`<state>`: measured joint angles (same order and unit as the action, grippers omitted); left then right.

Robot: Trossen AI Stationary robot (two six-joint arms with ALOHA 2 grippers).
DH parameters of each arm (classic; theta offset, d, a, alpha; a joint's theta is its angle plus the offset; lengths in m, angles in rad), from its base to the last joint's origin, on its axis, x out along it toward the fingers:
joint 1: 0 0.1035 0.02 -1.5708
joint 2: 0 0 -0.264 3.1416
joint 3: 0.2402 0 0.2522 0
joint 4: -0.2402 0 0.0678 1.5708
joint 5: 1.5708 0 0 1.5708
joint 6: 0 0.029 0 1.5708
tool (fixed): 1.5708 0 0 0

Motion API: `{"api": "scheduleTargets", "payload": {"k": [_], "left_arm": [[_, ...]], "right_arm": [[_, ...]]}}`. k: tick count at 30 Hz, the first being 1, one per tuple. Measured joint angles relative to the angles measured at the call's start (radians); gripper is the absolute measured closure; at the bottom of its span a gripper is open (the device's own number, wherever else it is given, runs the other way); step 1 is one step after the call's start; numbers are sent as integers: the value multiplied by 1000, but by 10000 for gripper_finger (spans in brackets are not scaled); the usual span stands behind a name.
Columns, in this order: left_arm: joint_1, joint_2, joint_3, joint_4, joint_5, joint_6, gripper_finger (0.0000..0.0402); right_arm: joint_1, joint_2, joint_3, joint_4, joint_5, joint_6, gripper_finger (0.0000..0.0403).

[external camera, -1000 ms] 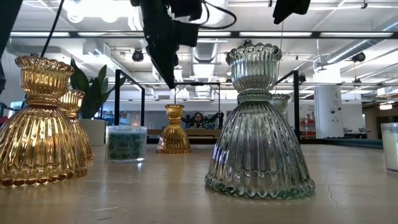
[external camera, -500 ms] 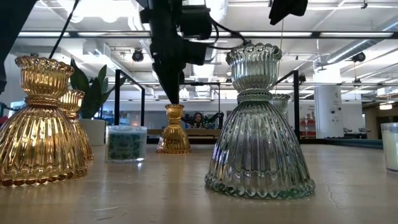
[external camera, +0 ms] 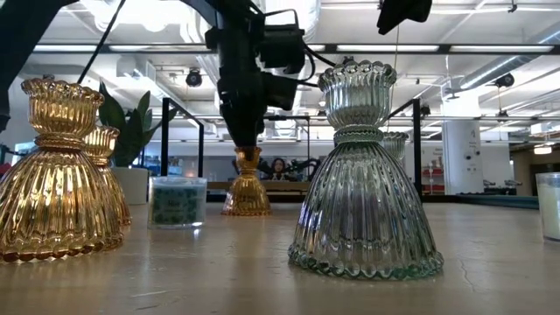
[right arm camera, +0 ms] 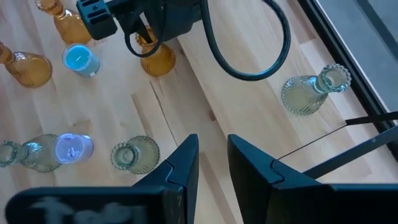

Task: Pick & Place candle stick holders
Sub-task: Put the top yellow glass candlestick on the shelf

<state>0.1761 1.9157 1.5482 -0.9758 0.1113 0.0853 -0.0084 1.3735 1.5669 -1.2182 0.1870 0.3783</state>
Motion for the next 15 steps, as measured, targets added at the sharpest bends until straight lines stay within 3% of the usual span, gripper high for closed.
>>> {"api": "scheduleTargets", "payload": {"k": [4,10,15], "left_arm": [[0,1,0,3,11,-8,269],[0,-7,3,9,18,-16,368],[0,-9,4,15,64,-42,371]], "right_arm": [[-1,0,0,0,0,-18,330],[-4,-2,0,0,25,-39,326],[-10,-2,0,1,27,-42,319]]}}
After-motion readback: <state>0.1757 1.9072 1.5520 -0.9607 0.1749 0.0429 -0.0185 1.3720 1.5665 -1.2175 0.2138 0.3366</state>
